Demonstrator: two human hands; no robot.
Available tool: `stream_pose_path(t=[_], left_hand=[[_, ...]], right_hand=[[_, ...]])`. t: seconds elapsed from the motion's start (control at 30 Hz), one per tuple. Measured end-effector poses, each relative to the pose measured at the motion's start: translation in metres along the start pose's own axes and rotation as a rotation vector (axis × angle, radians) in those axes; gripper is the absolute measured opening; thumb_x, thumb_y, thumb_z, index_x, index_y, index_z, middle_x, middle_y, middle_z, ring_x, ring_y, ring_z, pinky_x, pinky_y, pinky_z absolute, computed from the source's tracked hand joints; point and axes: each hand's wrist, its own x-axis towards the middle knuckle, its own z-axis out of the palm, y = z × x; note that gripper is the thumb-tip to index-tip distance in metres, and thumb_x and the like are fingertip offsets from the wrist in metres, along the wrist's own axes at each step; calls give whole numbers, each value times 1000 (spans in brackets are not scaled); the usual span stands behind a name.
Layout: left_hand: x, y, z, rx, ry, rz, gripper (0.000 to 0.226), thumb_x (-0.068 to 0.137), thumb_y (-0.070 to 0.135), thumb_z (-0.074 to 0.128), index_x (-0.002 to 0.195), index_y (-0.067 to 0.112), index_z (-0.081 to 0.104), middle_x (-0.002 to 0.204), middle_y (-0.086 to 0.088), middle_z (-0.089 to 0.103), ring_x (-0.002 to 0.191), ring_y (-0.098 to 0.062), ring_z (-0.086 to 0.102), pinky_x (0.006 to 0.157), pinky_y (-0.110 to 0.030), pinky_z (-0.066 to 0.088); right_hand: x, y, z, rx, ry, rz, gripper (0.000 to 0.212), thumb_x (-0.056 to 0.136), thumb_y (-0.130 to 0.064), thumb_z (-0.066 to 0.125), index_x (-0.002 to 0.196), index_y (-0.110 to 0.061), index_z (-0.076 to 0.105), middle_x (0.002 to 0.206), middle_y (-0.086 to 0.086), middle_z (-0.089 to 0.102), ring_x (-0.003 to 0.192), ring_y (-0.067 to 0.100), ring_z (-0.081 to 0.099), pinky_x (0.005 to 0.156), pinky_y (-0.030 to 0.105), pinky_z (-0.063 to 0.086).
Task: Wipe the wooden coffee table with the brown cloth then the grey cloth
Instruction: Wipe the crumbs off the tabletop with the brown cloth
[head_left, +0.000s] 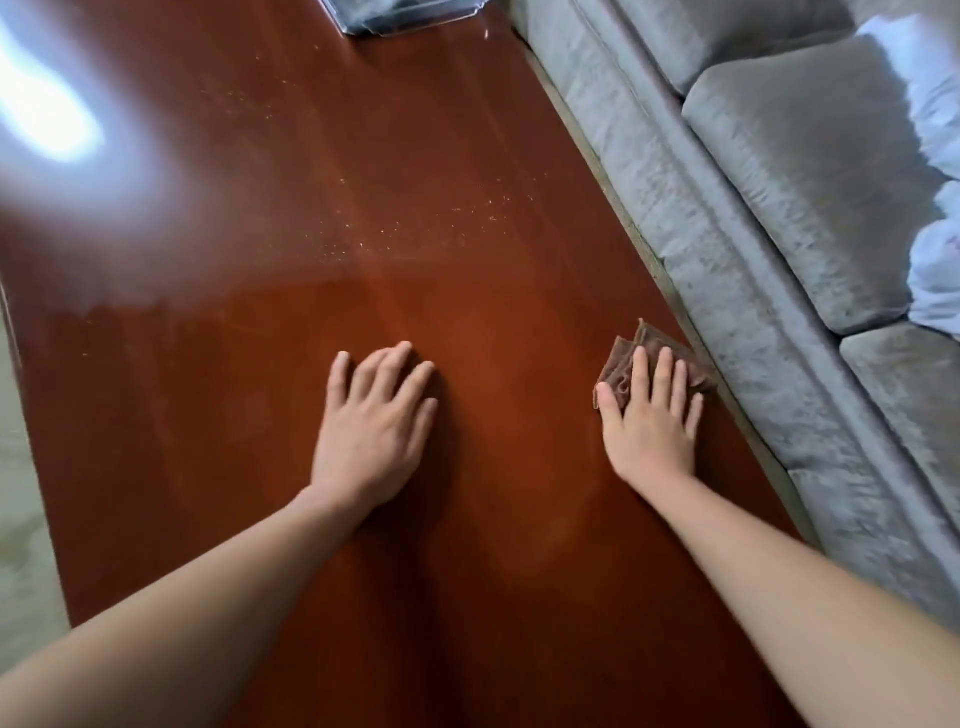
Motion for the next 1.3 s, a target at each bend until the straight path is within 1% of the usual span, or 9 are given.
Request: stream_pose_path(t=[0.07,0.2,0.33,0.47,0.57,0.73,0.87,1.0,1.3], left_hand=[[5,17,5,10,-2,-17,53,108,45,32,150,21,53,160,-8,44,148,-31,37,126,-59,17],[6,15,6,11,28,-39,52,108,42,33,150,20,54,160,-8,44,146,-32,39,126,-57,17],[8,19,7,23,32,-59,52,107,43,34,149,18,53,159,-8,44,147,-33,37,126,-58,17],[9,20,6,26,25,-67,52,107,44,34,148,19,52,159,-8,42,146,-33,37,126,-57,15],[10,20,8,28,13,-76,51,108,45,33,148,20,51,159,-7,42,146,-32,36,126,-58,16],[8,20,9,35,27,-72,51,109,46,28,149,22,49,160,-6,40,148,-31,35,126,-58,15],[8,20,10,26,37,-67,50,109,43,28,149,21,49,160,-6,41,147,-32,36,126,-57,16],[8,20,7,12,26,-68,51,109,42,27,149,21,49,160,-7,41,148,-33,35,126,-57,15],[9,19,6,-62,0,-83,52,108,44,26,149,19,47,160,-9,37,149,-34,30,126,-58,10]], right_hand=[[-28,-23,12,25,42,-25,84,99,-67,9,168,-19,10,175,15,8,162,33,4,126,63,12],[-146,-21,51,-135,41,-708,81,99,-65,41,166,-22,25,174,12,14,161,32,9,122,61,19],[-143,26,57,-237,21,-1022,83,94,-75,45,164,-36,27,174,2,20,161,25,15,122,55,19],[-40,39,33,-163,50,-739,80,100,-72,28,166,-30,15,175,4,12,162,27,8,123,60,21],[45,29,1,-110,48,-415,80,100,-72,15,167,-29,4,176,4,-1,162,25,-2,129,56,6],[107,-36,-29,99,7,44,78,104,-68,16,168,-27,-2,176,8,-9,161,30,-10,127,61,-2],[47,-69,-11,-9,59,-292,78,103,-66,15,168,-24,4,176,8,-2,162,31,-5,127,61,-1],[-49,-24,17,-93,17,-571,77,103,-69,21,168,-30,7,176,2,-3,162,24,-8,129,59,4],[-178,158,48,-138,-130,-129,80,104,-70,12,168,-23,1,176,4,-8,162,27,-6,125,64,19]])
